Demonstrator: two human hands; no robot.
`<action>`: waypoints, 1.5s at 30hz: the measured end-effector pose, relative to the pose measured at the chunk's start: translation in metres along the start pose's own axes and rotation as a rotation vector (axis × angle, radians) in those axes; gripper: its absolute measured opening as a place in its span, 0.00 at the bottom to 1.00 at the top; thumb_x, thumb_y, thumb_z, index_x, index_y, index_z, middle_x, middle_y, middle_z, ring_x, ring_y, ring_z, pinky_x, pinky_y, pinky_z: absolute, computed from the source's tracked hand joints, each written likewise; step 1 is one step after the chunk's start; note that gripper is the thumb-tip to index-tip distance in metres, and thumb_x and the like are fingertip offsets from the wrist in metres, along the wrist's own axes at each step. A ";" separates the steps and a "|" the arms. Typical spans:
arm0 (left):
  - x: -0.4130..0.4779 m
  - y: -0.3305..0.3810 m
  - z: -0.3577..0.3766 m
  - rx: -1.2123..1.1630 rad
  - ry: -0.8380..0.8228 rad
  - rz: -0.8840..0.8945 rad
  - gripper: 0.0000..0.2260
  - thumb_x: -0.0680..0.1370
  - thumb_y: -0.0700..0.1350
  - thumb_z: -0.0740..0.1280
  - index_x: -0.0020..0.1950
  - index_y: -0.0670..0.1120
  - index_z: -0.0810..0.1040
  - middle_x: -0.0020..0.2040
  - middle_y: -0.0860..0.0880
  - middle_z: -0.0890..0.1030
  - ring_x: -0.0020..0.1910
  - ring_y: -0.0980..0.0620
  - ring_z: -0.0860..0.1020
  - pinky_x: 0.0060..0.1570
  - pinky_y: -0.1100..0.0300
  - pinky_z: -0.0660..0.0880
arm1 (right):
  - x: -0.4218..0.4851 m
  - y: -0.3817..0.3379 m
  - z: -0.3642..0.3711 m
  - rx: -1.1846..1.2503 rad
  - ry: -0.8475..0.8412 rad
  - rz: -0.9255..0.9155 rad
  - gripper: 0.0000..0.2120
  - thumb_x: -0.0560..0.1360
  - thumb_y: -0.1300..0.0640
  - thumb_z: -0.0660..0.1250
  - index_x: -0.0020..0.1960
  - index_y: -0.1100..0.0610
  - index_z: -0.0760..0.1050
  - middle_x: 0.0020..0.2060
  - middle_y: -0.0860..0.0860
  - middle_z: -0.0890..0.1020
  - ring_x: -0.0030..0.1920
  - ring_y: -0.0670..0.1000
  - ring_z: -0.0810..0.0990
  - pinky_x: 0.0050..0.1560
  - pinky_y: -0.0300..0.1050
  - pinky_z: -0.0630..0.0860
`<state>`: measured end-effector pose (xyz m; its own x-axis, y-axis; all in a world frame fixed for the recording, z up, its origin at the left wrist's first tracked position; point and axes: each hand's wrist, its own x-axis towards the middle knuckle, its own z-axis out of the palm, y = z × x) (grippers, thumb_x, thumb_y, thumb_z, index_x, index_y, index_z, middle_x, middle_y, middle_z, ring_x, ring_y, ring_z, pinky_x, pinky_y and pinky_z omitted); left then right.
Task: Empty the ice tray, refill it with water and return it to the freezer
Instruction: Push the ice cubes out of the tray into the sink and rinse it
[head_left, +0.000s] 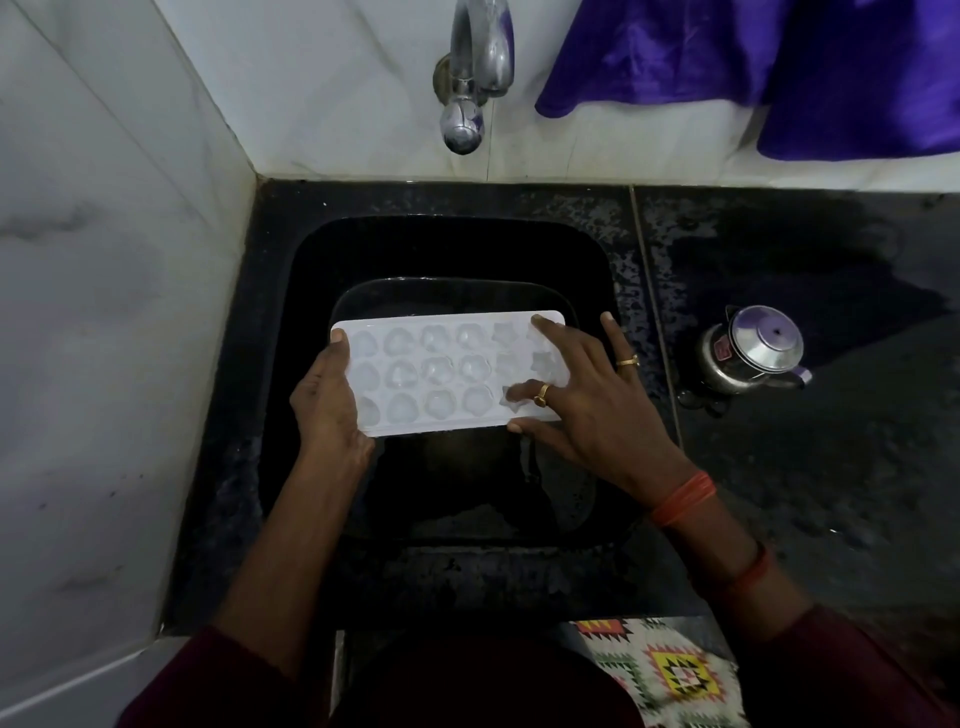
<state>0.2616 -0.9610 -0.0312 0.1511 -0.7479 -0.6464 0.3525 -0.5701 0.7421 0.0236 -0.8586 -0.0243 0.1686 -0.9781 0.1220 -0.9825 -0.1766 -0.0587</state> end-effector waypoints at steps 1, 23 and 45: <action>0.000 0.000 0.000 0.003 -0.001 0.001 0.17 0.81 0.55 0.69 0.61 0.43 0.83 0.54 0.44 0.87 0.51 0.43 0.86 0.48 0.42 0.84 | 0.000 0.000 0.000 0.013 -0.009 0.005 0.22 0.78 0.32 0.56 0.58 0.42 0.81 0.77 0.59 0.65 0.75 0.58 0.67 0.78 0.66 0.50; -0.004 0.004 0.002 0.012 0.002 -0.005 0.17 0.81 0.56 0.69 0.61 0.44 0.83 0.54 0.45 0.87 0.51 0.43 0.87 0.48 0.42 0.84 | -0.003 -0.008 -0.006 0.218 -0.047 0.108 0.27 0.76 0.31 0.52 0.62 0.45 0.79 0.81 0.57 0.53 0.78 0.62 0.63 0.43 0.58 0.84; 0.008 0.008 0.009 0.015 0.005 -0.018 0.18 0.81 0.56 0.67 0.62 0.44 0.82 0.54 0.45 0.87 0.50 0.43 0.87 0.42 0.46 0.84 | 0.008 -0.007 -0.005 0.251 0.016 0.099 0.16 0.76 0.41 0.64 0.57 0.49 0.80 0.82 0.56 0.51 0.77 0.61 0.63 0.45 0.56 0.84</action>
<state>0.2576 -0.9745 -0.0289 0.1497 -0.7355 -0.6608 0.3417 -0.5886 0.7326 0.0316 -0.8646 -0.0178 0.0697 -0.9904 0.1191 -0.9436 -0.1042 -0.3142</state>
